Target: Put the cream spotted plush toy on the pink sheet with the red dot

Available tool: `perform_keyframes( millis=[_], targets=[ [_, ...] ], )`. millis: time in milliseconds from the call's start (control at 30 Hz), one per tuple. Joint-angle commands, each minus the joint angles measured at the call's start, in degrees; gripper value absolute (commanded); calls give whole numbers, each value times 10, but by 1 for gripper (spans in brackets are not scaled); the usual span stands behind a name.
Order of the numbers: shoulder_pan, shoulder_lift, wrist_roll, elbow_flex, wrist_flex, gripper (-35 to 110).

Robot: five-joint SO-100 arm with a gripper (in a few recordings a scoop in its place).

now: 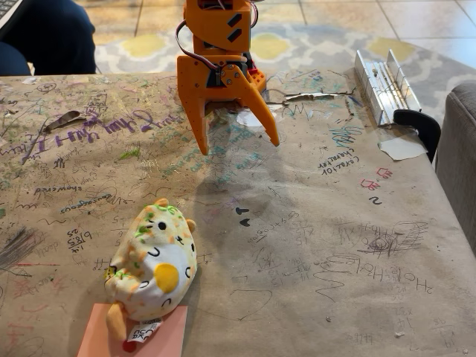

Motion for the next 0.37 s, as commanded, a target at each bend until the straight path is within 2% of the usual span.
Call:
perform_keyframes(
  millis=[0,333],
  targets=[
    [4,4,1,11,9,38],
    [4,4,1,11,9,37]
  ],
)
